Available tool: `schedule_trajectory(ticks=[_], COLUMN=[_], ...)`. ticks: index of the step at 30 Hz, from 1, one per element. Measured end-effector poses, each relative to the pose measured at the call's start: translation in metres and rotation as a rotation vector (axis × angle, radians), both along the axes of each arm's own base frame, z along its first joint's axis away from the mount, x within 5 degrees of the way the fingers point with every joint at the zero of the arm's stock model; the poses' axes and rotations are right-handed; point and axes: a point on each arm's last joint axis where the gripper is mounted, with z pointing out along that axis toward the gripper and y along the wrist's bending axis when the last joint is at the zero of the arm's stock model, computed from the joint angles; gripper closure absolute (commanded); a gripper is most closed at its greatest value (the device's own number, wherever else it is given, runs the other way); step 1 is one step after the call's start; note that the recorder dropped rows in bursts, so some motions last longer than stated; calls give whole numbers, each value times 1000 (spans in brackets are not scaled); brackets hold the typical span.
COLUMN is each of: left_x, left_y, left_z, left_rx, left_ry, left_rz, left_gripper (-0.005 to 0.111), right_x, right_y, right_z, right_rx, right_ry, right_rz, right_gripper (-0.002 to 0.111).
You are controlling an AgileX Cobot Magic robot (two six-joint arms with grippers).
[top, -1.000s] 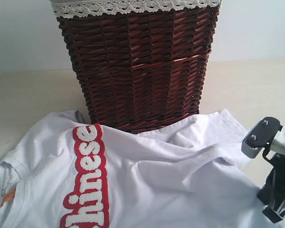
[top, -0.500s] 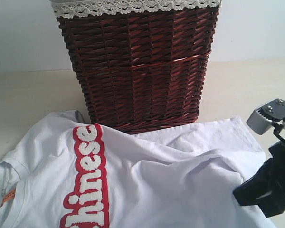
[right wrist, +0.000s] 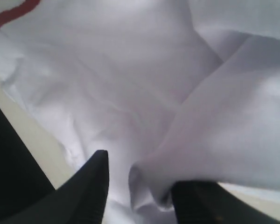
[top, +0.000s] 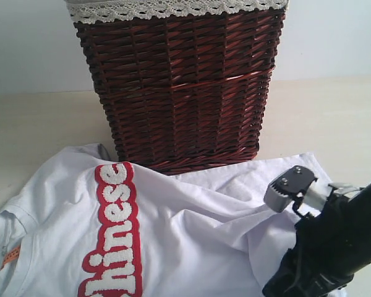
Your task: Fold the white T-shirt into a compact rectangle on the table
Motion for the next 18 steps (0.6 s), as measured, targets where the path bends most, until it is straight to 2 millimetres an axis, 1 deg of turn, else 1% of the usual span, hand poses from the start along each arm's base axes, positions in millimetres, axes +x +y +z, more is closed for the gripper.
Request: schedule_trajectory(ticks=[3, 6, 8, 10, 14, 18], left_x=[0, 0, 0, 0, 0, 0], left_y=[0, 0, 0, 0, 0, 0], left_z=[0, 0, 0, 0, 0, 0], left_rx=[0, 0, 0, 0, 0, 0], left_ry=[0, 0, 0, 0, 0, 0], left_rz=[0, 0, 0, 0, 0, 0], left_gripper=[107, 107, 107, 107, 107, 107], right_x=[-1, -1, 0, 1, -1, 1], right_y=[12, 18, 20, 18, 5, -24], right_z=[-4, -2, 4, 15, 40, 59], right_rx=[-10, -6, 1, -6, -77, -179], right_ry=[6, 4, -19, -73, -239, -385], right_rz=[39, 59, 76, 101, 158, 152], right_gripper=[65, 65, 65, 64, 59, 58])
